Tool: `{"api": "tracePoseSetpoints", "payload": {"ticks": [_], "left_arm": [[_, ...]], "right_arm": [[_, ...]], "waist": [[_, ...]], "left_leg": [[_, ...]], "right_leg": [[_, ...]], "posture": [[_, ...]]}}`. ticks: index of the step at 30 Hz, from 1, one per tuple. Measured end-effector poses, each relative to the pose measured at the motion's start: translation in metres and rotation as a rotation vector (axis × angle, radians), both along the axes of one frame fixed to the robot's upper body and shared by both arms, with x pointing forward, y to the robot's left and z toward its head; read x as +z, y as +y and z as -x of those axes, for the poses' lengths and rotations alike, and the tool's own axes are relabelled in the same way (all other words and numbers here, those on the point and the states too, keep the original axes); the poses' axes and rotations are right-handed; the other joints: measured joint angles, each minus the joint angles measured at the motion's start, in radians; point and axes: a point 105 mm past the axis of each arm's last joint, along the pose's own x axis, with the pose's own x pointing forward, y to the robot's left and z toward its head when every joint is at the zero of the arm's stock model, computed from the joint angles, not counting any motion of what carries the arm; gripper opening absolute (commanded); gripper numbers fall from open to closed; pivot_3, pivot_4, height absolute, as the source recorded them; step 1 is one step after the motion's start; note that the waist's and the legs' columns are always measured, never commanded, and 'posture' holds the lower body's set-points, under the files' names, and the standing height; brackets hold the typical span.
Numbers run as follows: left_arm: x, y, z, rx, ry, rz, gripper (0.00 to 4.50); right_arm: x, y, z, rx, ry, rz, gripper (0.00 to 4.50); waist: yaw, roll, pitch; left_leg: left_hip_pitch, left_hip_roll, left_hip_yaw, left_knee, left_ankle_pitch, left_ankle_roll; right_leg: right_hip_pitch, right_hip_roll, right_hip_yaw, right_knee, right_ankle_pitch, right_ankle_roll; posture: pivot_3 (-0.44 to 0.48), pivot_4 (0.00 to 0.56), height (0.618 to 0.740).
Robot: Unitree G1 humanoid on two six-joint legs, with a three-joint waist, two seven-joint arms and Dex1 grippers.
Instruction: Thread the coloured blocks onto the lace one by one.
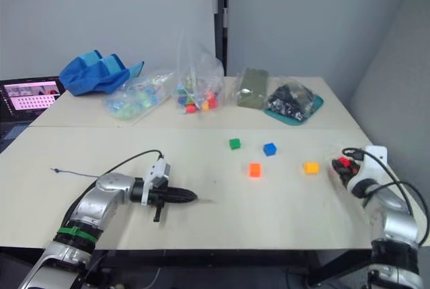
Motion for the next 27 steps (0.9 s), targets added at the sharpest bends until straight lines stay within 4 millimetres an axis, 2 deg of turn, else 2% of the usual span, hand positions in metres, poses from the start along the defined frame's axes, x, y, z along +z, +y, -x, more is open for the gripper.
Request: {"api": "tracePoseSetpoints", "payload": {"ticks": [4,6,7,8,10,12,16,20,27], "left_arm": [[-0.001,0.001,-0.001,0.003,0.006,-0.001,0.00],[-0.002,0.000,-0.001,-0.001,0.006,0.001,0.00],[-0.002,-0.002,-0.003,-0.009,0.008,0.003,0.00],[-0.001,-0.003,-0.004,-0.013,0.009,0.005,0.00],[0.002,-0.011,-0.005,-0.042,0.007,0.013,0.00],[0.005,-0.015,-0.006,-0.064,-0.008,0.016,0.00],[0.001,-0.011,-0.007,-0.059,0.007,0.005,0.00],[-0.001,-0.010,-0.007,-0.061,0.007,-0.001,0.00],[-0.001,-0.011,-0.007,-0.064,0.002,-0.004,0.00]], "right_arm": [[0.023,0.028,0.016,0.051,-0.035,0.029,1.16],[0.028,0.049,0.023,0.083,-0.051,0.022,1.16],[0.025,0.069,0.030,0.100,-0.058,0.007,1.16],[0.022,0.081,0.033,0.115,-0.059,-0.010,1.16],[0.002,0.130,0.044,0.178,-0.022,-0.098,1.16],[-0.016,0.159,0.051,0.224,0.042,-0.149,1.16],[-0.025,0.163,0.061,0.177,0.067,-0.126,1.16],[-0.049,0.182,0.073,0.202,0.150,-0.131,1.16],[-0.049,0.181,0.075,0.196,0.152,-0.123,1.16]], "waist": [[-0.004,0.000,0.000],[-0.006,0.000,0.000],[-0.004,0.000,0.000],[-0.003,0.000,0.000],[-0.003,0.000,0.000],[-0.003,0.000,0.000],[0.004,0.000,0.000],[0.000,0.000,0.000],[-0.001,0.000,0.000]], "left_leg": [[0.001,0.000,0.000,0.000,0.000,0.000],[0.001,0.000,0.000,0.000,0.000,0.000],[0.001,0.000,-0.001,-0.001,0.000,0.000],[0.001,0.000,-0.001,-0.001,0.000,0.000],[-0.001,0.000,-0.001,-0.001,0.000,0.000],[-0.005,0.000,-0.001,0.001,0.000,0.000],[-0.005,0.000,-0.001,0.001,0.000,0.000],[-0.005,0.000,-0.001,0.001,0.000,0.000],[-0.005,0.000,-0.001,0.000,0.000,0.000]], "right_leg": [[0.000,0.000,0.000,0.000,0.000,0.000],[0.000,0.000,0.000,0.000,0.000,0.000],[-0.001,0.001,0.000,0.001,0.000,-0.001],[-0.001,0.001,0.000,0.001,0.000,-0.001],[-0.002,0.000,0.000,0.001,0.000,-0.001],[-0.004,0.000,0.000,0.001,0.000,0.000],[-0.004,0.000,-0.002,0.001,0.000,0.000],[-0.005,0.000,-0.001,0.001,0.000,0.000],[-0.005,0.000,-0.001,0.001,0.000,0.000]], "posture": [[0.000,0.150,0.740],[0.000,0.150,0.740],[0.000,0.150,0.740],[0.000,0.150,0.740],[0.000,0.150,0.740],[0.000,0.150,0.740],[0.000,0.150,0.740],[0.000,0.150,0.740],[0.000,0.150,0.740]]}}
